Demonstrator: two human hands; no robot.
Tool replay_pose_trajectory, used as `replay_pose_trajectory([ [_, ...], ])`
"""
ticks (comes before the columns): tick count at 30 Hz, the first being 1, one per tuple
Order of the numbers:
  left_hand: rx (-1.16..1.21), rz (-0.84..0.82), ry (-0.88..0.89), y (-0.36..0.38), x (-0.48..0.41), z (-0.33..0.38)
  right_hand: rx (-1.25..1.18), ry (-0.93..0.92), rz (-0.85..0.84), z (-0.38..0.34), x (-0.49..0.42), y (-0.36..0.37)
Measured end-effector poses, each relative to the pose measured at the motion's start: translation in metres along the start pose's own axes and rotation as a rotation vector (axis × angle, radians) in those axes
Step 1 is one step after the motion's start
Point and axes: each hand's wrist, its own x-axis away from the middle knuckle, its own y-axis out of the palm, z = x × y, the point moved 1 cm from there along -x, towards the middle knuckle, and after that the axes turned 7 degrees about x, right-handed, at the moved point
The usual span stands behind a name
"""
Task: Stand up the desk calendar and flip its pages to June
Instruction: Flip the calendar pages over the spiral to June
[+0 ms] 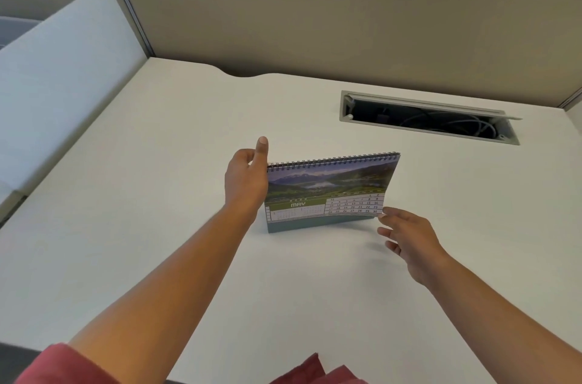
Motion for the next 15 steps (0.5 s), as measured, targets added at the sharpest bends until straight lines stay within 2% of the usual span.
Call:
replay_pose_trajectory([
  [15,-0.025,-0.035,-0.007,0.003,0.002,0.001,-0.026,-0.003,0.001,-0.002,0.017,-0.003],
])
